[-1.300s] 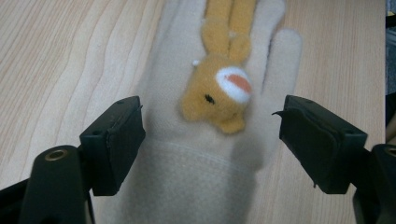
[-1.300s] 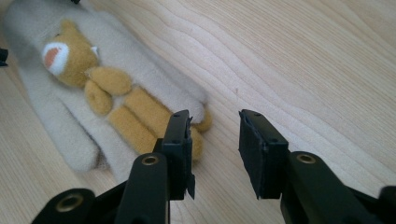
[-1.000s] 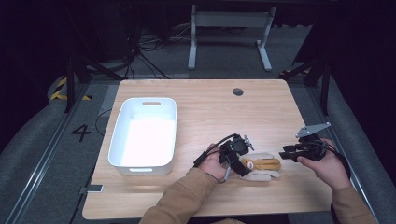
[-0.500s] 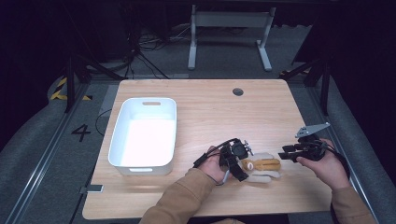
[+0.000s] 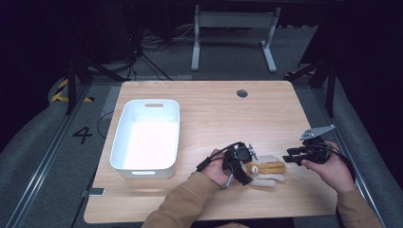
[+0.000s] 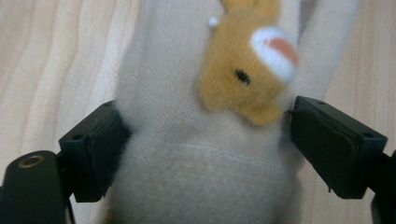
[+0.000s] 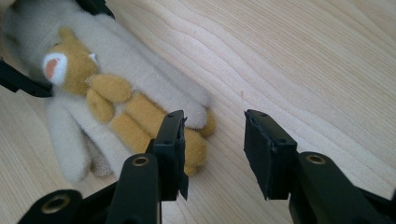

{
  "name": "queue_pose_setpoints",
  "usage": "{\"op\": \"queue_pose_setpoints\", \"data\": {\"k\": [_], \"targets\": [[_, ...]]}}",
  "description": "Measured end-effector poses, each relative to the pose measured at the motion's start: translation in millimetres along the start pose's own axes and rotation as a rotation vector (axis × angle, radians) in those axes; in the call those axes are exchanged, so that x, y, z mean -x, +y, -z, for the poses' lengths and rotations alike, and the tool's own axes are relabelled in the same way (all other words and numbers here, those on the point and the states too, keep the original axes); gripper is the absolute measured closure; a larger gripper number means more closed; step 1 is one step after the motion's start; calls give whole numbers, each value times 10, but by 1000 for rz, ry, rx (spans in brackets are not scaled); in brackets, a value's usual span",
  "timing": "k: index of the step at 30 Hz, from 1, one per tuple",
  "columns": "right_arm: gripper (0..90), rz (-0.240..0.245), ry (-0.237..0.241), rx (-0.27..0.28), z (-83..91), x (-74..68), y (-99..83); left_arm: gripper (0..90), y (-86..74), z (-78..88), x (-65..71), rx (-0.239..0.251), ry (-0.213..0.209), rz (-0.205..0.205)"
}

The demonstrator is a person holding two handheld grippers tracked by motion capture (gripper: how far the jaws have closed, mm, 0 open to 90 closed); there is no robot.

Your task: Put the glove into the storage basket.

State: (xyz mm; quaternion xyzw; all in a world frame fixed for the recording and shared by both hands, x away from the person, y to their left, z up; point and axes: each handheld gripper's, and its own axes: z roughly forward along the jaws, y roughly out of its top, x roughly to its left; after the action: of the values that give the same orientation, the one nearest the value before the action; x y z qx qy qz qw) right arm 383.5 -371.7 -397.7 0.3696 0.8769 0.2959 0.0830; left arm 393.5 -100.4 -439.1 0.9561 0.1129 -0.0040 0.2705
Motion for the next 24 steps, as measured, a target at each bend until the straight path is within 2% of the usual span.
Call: {"op": "queue_pose_setpoints", "data": {"k": [1, 4, 7, 10, 15, 16, 17, 18, 24], "targets": [[582, 1, -2, 0, -1, 2, 0, 148, 5, 9, 7, 6, 5, -5], [578, -1, 7, 3, -10, 0, 0, 144, 0, -25, 30, -32, 19, -18], [577, 3, 12, -1, -19, -15, 6, 129, -16, -49, -1, -22, -3, -23], [576, 4, 14, 1, -20, -17, 8, 117, -22, -89, 0, -34, -13, -21], [575, 2, 16, -2, -35, -11, 2, 79, -26, -120, 4, -34, -17, -56], [575, 3, 18, -3, -36, -9, 1, 60, -27, -132, 12, -43, -9, -68], [575, 4, 18, -2, -36, -11, 2, 34, -27, -152, 37, -72, 27, -85], [574, 3, 19, -1, -37, -14, 3, 0, -27, -154, 38, -70, 28, -82], [573, 7, 20, -2, -38, -20, 8, 5, -38, -151, 30, -61, 24, -81]]}}
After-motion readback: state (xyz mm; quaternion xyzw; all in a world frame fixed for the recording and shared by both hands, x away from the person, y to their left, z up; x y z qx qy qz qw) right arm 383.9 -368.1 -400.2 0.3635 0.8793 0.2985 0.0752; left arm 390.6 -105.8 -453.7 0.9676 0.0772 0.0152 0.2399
